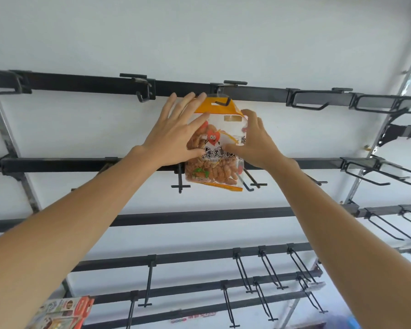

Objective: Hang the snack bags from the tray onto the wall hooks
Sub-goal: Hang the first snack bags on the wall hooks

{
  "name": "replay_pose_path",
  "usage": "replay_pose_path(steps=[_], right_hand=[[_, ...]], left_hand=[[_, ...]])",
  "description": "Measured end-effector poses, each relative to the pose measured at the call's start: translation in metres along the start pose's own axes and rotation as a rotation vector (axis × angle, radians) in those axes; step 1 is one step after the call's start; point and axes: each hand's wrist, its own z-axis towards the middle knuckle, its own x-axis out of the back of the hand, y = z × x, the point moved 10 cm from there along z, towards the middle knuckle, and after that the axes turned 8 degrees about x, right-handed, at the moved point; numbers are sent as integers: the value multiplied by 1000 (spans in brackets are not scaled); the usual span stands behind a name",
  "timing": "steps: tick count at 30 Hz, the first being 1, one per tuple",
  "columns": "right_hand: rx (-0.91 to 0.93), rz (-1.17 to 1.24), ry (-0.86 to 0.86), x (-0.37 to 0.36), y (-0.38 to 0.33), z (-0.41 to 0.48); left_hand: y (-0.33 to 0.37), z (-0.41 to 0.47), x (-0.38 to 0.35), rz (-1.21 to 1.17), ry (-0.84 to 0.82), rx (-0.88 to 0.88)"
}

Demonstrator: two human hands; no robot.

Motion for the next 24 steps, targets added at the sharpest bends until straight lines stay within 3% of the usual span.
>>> replay_pose_path(steps=[3,7,12,15,19,24], right_hand=[[-110,-72,33,-2,10,-1],[-271,115,147,-5,20,-5],[-316,197,163,-13,13,-19],[-270,116,108,-10,1,-34],[-107,-41,-163,-20,-49,-57],[53,-62,-280,-22,-112,-80]], left_hand=[[5,1,-1,-4,0,-12],[10,-3,-4,-36,-25,-24],[11,-12,4,-60,-25,-67],[9,-20,1,-123,-193,-32],[11,-51,1,-225,-538,154],[31,-81,62,-170,-522,230]])
